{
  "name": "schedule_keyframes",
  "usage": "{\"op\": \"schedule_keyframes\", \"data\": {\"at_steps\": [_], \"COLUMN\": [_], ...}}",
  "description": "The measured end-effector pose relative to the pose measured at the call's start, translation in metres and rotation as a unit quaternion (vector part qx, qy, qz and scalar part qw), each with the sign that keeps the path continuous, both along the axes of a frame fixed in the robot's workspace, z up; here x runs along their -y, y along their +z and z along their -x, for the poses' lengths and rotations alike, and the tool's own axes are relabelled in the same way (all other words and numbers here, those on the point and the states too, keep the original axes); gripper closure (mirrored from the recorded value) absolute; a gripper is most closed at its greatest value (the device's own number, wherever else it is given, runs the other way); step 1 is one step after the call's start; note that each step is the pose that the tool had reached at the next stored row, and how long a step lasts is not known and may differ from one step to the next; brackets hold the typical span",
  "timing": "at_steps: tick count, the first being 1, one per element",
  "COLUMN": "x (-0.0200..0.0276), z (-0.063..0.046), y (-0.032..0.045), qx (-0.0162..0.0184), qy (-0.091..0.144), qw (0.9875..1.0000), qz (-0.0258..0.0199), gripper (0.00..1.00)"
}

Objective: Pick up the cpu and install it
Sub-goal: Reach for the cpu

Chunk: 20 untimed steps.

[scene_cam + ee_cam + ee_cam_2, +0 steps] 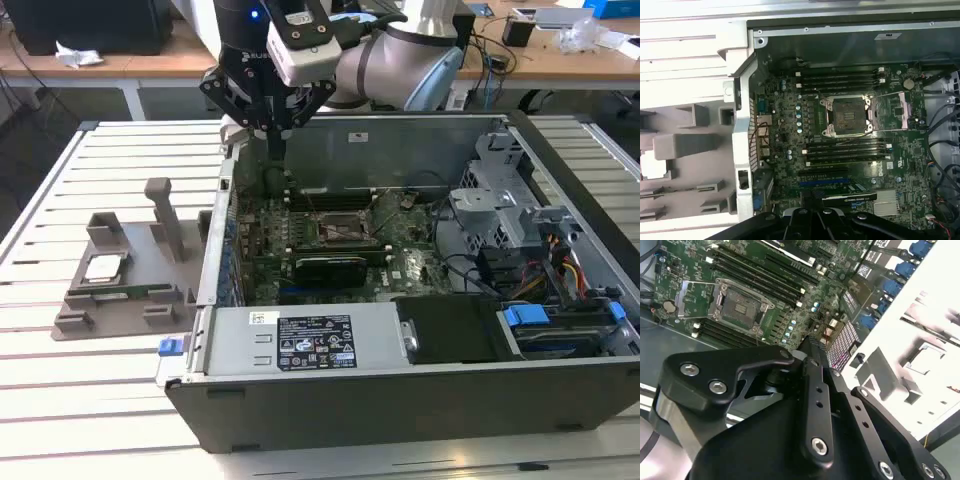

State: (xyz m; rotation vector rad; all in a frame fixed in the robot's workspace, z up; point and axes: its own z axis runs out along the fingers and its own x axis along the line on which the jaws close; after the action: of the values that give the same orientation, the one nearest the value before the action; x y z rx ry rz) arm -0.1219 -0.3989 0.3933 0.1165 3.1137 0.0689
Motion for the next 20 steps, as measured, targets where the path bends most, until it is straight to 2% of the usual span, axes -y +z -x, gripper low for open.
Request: {"op": "schedule_keyframes", "data": {"at_steps": [3, 5, 13, 18, 20], "x": [0.0, 0.0, 0.0, 0.0, 0.0], "z": [0.004, 0.014, 0.037, 0.059, 0.062], "y": [0.0001, 0.0, 0.0, -0.0001, -0.0002], "qx": [0.0, 0.0, 0.0, 0.0, 0.0], "qy": [0.0, 0.0, 0.0, 0.0, 0.0], "qw": [1.0, 1.0, 1.0, 1.0, 1.0], "qz": [0.0001, 0.0, 0.0, 0.0, 0.0], "gripper": [0.89, 0.89, 0.89, 0.89, 0.89]}}
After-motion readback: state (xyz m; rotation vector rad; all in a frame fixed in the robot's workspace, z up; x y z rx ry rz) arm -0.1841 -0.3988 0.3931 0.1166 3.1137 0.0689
